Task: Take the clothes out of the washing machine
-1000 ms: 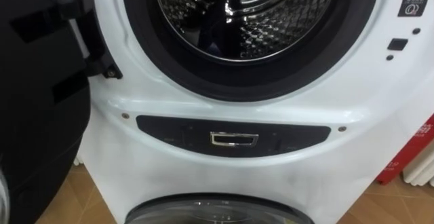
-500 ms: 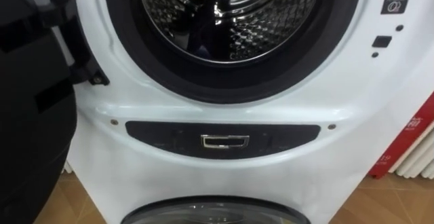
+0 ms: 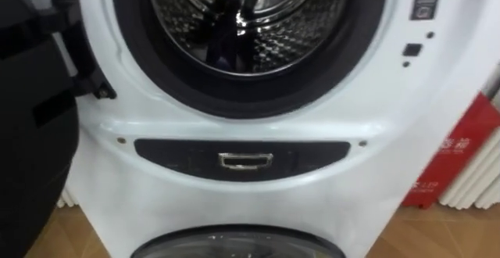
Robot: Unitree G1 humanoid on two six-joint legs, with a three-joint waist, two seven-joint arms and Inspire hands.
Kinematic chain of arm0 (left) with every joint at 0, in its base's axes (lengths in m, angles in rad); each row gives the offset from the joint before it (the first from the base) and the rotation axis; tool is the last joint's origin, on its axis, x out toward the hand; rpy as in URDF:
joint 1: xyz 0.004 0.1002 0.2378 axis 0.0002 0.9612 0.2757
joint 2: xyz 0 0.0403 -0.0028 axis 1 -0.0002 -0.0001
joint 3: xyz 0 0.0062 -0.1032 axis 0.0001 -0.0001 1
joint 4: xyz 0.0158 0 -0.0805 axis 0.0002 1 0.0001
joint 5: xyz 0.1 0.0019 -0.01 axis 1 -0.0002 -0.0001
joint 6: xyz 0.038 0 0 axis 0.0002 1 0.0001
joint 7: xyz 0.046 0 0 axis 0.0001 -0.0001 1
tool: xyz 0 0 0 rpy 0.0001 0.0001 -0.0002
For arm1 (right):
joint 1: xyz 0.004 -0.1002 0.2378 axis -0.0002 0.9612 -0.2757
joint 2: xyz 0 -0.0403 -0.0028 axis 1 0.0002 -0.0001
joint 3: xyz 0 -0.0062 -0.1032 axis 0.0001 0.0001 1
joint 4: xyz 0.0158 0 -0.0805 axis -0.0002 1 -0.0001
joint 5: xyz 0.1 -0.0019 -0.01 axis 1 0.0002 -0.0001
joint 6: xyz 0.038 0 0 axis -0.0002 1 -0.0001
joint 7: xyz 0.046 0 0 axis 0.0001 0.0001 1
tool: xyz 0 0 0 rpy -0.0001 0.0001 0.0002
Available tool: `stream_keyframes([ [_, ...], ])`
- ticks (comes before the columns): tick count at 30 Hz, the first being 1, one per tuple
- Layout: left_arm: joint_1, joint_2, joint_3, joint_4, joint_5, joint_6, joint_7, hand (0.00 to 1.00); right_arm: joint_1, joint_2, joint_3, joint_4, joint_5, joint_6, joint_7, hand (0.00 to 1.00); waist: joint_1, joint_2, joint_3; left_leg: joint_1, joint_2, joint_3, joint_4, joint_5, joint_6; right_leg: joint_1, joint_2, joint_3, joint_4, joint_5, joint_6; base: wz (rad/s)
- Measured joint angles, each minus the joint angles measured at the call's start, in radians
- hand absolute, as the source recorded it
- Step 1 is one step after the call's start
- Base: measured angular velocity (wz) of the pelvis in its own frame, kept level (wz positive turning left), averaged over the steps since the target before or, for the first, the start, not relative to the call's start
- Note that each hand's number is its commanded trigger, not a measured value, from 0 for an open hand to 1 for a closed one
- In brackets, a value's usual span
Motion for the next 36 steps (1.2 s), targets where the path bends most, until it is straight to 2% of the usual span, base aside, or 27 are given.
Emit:
stream_keyframes([
  [2,0.005,-0.007,-0.003,-0.002,-0.001,0.008,-0.015,0.00,-0.001,-0.010,-0.010,-0.020,-0.027,-0.001,-0.009,0.00,-0.004,0.040,0.0050,-0.034,0.068,0.001,0.216,-0.018,-0.004,-0.008,0.037,-0.061,0.028,-0.004,-0.023,-0.66],
  [3,0.005,-0.006,-0.002,-0.002,-0.001,0.014,-0.020,0.00,-0.003,-0.010,-0.010,-0.024,-0.027,-0.003,-0.013,0.00,-0.011,0.050,0.0020,-0.028,0.080,-0.003,0.263,-0.019,-0.006,-0.008,0.042,-0.079,0.033,-0.005,-0.028,-0.52],
  [4,-0.011,-0.002,0.000,-0.003,-0.001,0.016,-0.025,0.00,-0.001,-0.010,-0.013,-0.028,-0.026,-0.010,-0.020,0.00,-0.040,0.057,0.0020,-0.008,0.089,-0.022,0.313,-0.018,-0.009,-0.010,0.045,-0.115,0.034,-0.004,-0.031,0.00],
  [5,-0.047,0.003,-0.001,-0.004,-0.004,0.014,-0.025,0.00,0.004,-0.012,-0.021,-0.028,-0.006,-0.011,-0.021,0.00,-0.065,0.061,0.0020,0.022,0.089,-0.048,0.313,-0.013,-0.037,-0.026,0.043,-0.152,0.042,-0.001,-0.035,0.13],
  [6,-0.069,0.005,-0.001,-0.005,-0.011,0.011,-0.024,0.00,0.003,-0.012,-0.027,-0.028,0.007,-0.012,-0.022,0.00,-0.069,0.064,0.0025,0.040,0.090,-0.057,0.303,-0.013,-0.043,-0.043,0.043,-0.169,0.053,-0.001,-0.037,0.09],
  [8,-0.140,0.005,-0.009,-0.046,-0.030,0.000,-0.025,0.00,-0.014,-0.011,-0.049,-0.033,0.015,-0.022,-0.034,0.00,-0.091,0.077,0.0026,0.119,0.094,-0.094,0.207,-0.027,-0.067,-0.105,0.042,-0.245,0.077,0.011,-0.045,0.12],
  [9,-0.164,0.005,-0.017,-0.053,-0.034,-0.010,-0.025,0.00,-0.018,-0.011,-0.056,-0.034,0.018,-0.026,-0.034,0.00,-0.095,0.082,0.0027,0.142,0.095,-0.099,0.158,-0.030,-0.072,-0.124,0.039,-0.260,0.089,0.014,-0.046,0.45],
  [10,-0.215,0.006,-0.047,-0.056,-0.049,-0.031,-0.027,0.00,-0.025,-0.011,-0.064,-0.032,0.036,-0.032,-0.034,0.00,-0.101,0.087,0.0071,0.195,0.096,-0.114,0.037,-0.039,-0.079,-0.161,0.030,-0.284,0.108,0.021,-0.046,0.52],
  [11,-0.247,0.005,-0.070,-0.062,-0.050,-0.051,-0.028,0.00,-0.030,-0.004,-0.076,-0.028,0.042,-0.033,-0.036,0.00,-0.105,0.081,0.0119,0.235,0.100,-0.119,-0.100,-0.090,-0.087,-0.198,0.019,-0.298,0.124,0.037,-0.045,0.45],
  [12,-0.257,0.003,-0.082,-0.062,-0.051,-0.056,-0.028,0.00,-0.036,-0.003,-0.080,-0.029,0.041,-0.033,-0.036,0.00,-0.106,0.080,0.0108,0.250,0.101,-0.117,-0.162,-0.106,-0.087,-0.215,0.016,-0.303,0.123,0.051,-0.044,0.26],
  [14,-0.276,-0.003,-0.136,-0.048,-0.053,-0.058,-0.041,0.00,-0.049,0.003,-0.099,-0.041,0.030,-0.025,-0.039,0.00,-0.113,0.084,0.0126,0.263,0.088,-0.105,-0.330,-0.138,-0.061,-0.268,-0.007,-0.320,0.112,0.119,-0.034,0.17],
  [15,-0.275,-0.005,-0.143,-0.039,-0.054,-0.061,-0.045,0.00,-0.049,0.003,-0.099,-0.041,0.028,-0.021,-0.039,0.00,-0.112,0.083,0.0121,0.262,0.079,-0.096,-0.354,-0.136,-0.046,-0.276,-0.015,-0.314,0.103,0.141,-0.028,0.10],
  [16,-0.269,-0.005,-0.161,-0.019,-0.074,-0.064,-0.047,0.00,-0.045,0.002,-0.106,-0.042,0.034,-0.017,-0.038,0.00,-0.106,0.071,0.0095,0.254,0.045,-0.075,-0.378,-0.109,0.015,-0.282,-0.032,-0.272,0.071,0.193,-0.010,0.00],
  [17,-0.235,-0.005,-0.163,-0.013,-0.091,-0.064,-0.047,0.00,-0.038,0.001,-0.108,-0.051,0.039,-0.012,-0.033,0.00,-0.110,0.059,0.0018,0.232,0.011,-0.074,-0.382,-0.087,0.051,-0.281,-0.051,-0.219,0.023,0.251,0.014,0.05],
  [18,-0.203,0.000,-0.162,-0.007,-0.099,-0.069,-0.048,0.00,-0.025,0.001,-0.109,-0.059,0.053,-0.011,-0.029,0.00,-0.109,0.051,-0.0004,0.219,-0.020,-0.059,-0.379,-0.069,0.073,-0.276,-0.067,-0.166,-0.014,0.299,0.043,0.06],
  [19,-0.187,0.003,-0.163,0.000,-0.116,-0.069,-0.047,0.00,-0.020,0.001,-0.109,-0.059,0.072,-0.009,-0.028,0.00,-0.109,0.049,-0.0002,0.216,-0.034,-0.043,-0.379,-0.059,0.081,-0.273,-0.076,-0.137,-0.026,0.320,0.062,0.12],
  [20,-0.155,0.011,-0.166,0.004,-0.153,-0.069,-0.045,0.00,-0.013,0.001,-0.105,-0.058,0.120,-0.005,-0.029,0.00,-0.109,0.050,-0.0010,0.206,-0.036,0.012,-0.366,-0.051,0.085,-0.266,-0.092,-0.098,0.001,0.315,0.091,0.17],
  [21,-0.142,0.012,-0.168,0.006,-0.163,-0.069,-0.043,0.00,-0.008,0.000,-0.107,-0.058,0.141,-0.003,-0.029,0.00,-0.114,0.053,-0.0003,0.204,-0.031,0.036,-0.364,-0.046,0.084,-0.259,-0.101,-0.096,0.041,0.281,0.106,0.47],
  [22,-0.129,0.016,-0.162,0.006,-0.172,-0.069,-0.042,0.00,0.002,-0.001,-0.117,-0.057,0.167,-0.002,-0.027,0.00,-0.115,0.052,0.0023,0.203,-0.029,0.058,-0.375,-0.023,0.085,-0.239,-0.125,-0.094,0.136,0.201,0.127,0.55],
  [23,-0.127,0.020,-0.157,0.006,-0.186,-0.071,-0.037,0.00,0.004,-0.004,-0.119,-0.056,0.169,-0.001,-0.027,0.00,-0.108,0.051,0.0036,0.200,-0.036,0.063,-0.396,0.003,0.090,-0.214,-0.139,-0.088,0.217,0.136,0.131,0.51],
  [24,-0.125,0.021,-0.157,0.006,-0.198,-0.075,-0.032,0.00,0.004,-0.005,-0.119,-0.056,0.169,-0.001,-0.027,0.00,-0.106,0.051,0.0034,0.195,-0.036,0.063,-0.403,0.012,0.090,-0.196,-0.144,-0.088,0.242,0.111,0.134,0.32],
  [26,-0.114,0.028,-0.150,0.005,-0.228,-0.084,-0.016,0.00,0.004,-0.004,-0.105,-0.054,0.169,-0.010,-0.016,0.00,-0.090,0.040,0.0053,0.183,-0.044,0.078,-0.422,0.037,0.086,-0.103,-0.148,-0.043,0.267,0.029,0.150,0.01],
  [28,-0.113,0.034,-0.126,0.005,-0.244,-0.087,-0.010,0.00,0.003,0.005,-0.086,-0.054,0.175,-0.010,-0.009,0.00,-0.077,0.016,-0.0004,0.175,-0.060,0.089,-0.425,0.047,0.078,-0.039,-0.147,-0.022,0.177,-0.003,0.157,-0.30],
  [30,-0.113,0.029,-0.101,0.005,-0.246,-0.098,-0.002,0.00,0.002,0.005,-0.054,-0.052,0.175,-0.011,-0.003,0.00,-0.055,0.001,0.0022,0.174,-0.068,0.106,-0.428,0.055,0.068,-0.007,-0.138,-0.016,0.078,-0.006,0.160,-0.41],
  [31,-0.108,0.025,-0.098,0.004,-0.248,-0.105,0.000,0.00,0.000,0.005,-0.042,-0.043,0.175,-0.014,0.004,0.00,-0.047,-0.006,0.0038,0.170,-0.066,0.118,-0.428,0.059,0.061,-0.001,-0.126,-0.008,0.039,0.004,0.140,-0.35],
  [32,-0.105,0.023,-0.090,0.002,-0.248,-0.117,0.000,0.00,0.001,0.005,-0.024,-0.036,0.172,-0.015,0.006,0.00,-0.040,-0.003,-0.0002,0.168,-0.058,0.128,-0.429,0.062,0.056,-0.002,-0.113,0.003,0.016,0.011,0.130,-0.30],
  [36,-0.102,0.024,-0.080,0.002,-0.250,-0.137,0.021,0.00,0.001,0.005,-0.016,-0.011,0.133,-0.019,0.024,0.00,-0.029,-0.006,-0.0054,0.167,-0.040,0.138,-0.433,0.070,0.040,-0.010,-0.091,0.011,-0.007,0.023,0.115,-0.12],
])
